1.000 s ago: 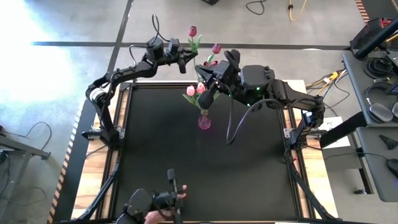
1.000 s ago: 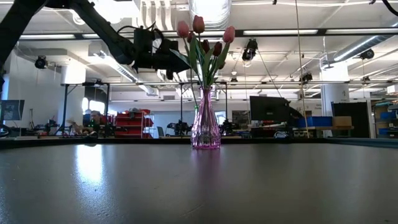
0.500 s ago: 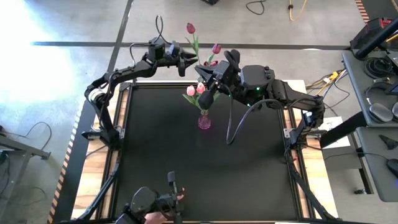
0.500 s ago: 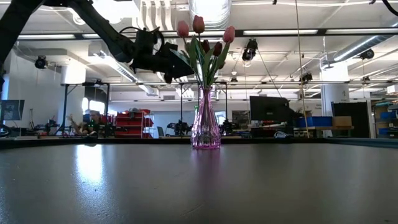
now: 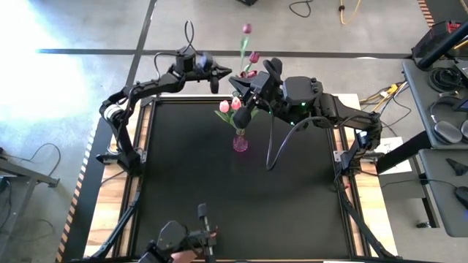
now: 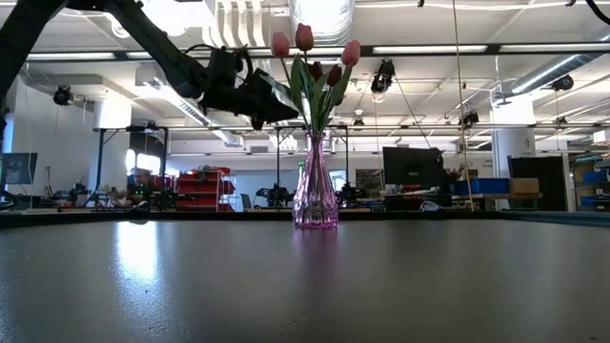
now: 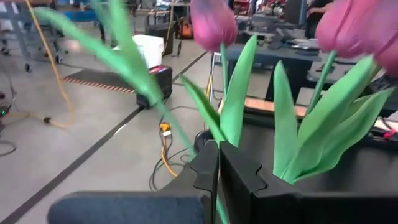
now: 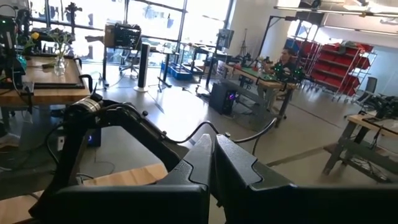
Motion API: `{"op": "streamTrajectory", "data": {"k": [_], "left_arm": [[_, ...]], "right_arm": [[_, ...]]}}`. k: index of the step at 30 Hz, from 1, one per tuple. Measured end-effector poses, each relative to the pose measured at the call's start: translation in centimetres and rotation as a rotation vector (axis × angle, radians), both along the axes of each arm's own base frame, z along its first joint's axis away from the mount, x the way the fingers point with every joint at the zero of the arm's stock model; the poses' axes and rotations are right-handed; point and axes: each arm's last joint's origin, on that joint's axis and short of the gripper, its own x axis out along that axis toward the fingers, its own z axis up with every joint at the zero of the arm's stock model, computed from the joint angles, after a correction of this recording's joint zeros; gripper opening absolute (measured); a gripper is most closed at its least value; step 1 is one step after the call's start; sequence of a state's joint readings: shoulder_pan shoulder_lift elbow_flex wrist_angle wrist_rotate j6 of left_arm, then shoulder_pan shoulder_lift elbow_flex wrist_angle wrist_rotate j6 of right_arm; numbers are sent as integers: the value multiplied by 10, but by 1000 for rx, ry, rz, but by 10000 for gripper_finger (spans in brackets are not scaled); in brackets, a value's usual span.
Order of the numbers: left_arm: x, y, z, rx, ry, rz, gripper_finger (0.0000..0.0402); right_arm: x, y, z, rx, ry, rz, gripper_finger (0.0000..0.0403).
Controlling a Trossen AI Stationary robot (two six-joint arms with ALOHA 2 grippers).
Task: Sort flowers into vase by color
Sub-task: Put the red tulip into the green vase
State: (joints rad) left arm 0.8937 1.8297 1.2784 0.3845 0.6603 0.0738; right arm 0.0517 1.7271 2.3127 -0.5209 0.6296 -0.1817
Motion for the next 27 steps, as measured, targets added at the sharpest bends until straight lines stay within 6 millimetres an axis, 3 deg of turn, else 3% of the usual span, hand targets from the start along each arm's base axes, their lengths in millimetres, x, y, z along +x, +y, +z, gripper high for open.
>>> {"op": "streamTrajectory", "data": {"k": [8,15,18,23,27], "left_arm": [[-3,-3,-6,-51,10,69,3],[-5,-4,0,-88,-14,60,48],[-13,-7,10,-69,-29,65,61],[-40,-16,19,-61,-38,110,32],[-63,-24,20,-78,-46,151,4]], "right_arm": [[0,0,0,-4,2,0,13],[0,0,-2,11,15,1,13],[-15,-6,-3,64,87,-15,13],[-57,-46,-7,261,203,-74,9],[-63,-100,-23,354,264,-81,9]]}}
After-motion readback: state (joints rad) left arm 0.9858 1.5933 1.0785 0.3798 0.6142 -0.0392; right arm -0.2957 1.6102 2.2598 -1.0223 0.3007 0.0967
